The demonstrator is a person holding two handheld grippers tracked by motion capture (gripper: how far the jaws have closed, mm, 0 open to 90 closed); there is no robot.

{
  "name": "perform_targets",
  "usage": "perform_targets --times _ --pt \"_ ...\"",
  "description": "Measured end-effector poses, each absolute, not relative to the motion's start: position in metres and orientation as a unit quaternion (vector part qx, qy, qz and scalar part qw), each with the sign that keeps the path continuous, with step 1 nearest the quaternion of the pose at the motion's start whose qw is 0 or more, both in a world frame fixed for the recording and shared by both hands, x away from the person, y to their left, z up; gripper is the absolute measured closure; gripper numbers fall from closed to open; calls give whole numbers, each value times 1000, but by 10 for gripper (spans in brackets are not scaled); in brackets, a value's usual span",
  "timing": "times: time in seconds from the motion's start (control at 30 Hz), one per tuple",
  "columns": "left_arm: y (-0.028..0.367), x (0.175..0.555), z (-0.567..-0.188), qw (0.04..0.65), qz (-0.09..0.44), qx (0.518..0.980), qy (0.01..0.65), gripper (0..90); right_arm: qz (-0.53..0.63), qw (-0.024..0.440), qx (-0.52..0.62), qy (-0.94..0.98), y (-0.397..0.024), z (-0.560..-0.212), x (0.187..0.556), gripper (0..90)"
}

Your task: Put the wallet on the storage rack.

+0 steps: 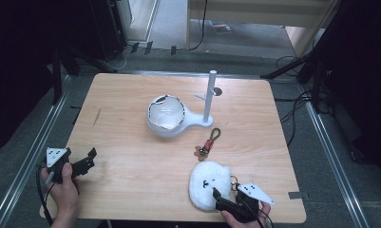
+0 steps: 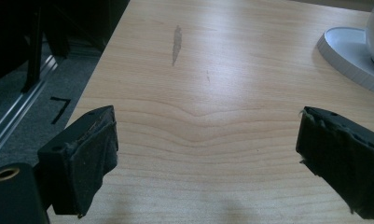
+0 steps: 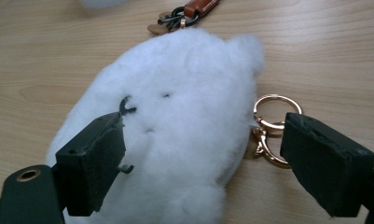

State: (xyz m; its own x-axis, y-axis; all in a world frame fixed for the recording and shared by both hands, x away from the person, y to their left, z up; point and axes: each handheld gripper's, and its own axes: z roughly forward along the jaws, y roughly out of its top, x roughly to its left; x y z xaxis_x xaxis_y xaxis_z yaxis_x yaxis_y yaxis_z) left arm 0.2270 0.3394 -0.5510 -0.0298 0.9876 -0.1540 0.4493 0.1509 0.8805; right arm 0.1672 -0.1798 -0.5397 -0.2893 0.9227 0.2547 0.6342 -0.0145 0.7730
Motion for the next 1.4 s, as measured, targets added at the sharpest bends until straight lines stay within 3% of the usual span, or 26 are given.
perform_targets --times 0.53,0.63,0.67,0.77,0.8,0.83,0.87,0.97,1.4 --pt "339 227 -551 410 327 565 637 63 391 178 575 696 -163 -551 168 228" --pt "339 226 -551 409 327 565 638 65 382 200 566 703 -158 -553 165 285" --pt "339 226 -551 409 328 565 637 65 387 204 561 703 -156 -554 163 395" --pt "339 226 -551 409 327 565 638 65 387 206 559 704 -154 -554 161 441" --pt "339 226 -551 408 327 566 638 65 397 198 554 704 -154 -554 162 547" --pt "339 226 -551 408 327 565 638 65 397 198 554 704 -154 -554 162 547" --pt "339 227 -551 408 327 565 638 65 408 182 553 703 -158 -554 164 627" --pt "339 227 -551 410 327 563 639 65 421 159 559 696 -165 -553 169 749" --pt "339 227 -551 409 326 564 639 65 474 137 546 677 -171 -519 171 803"
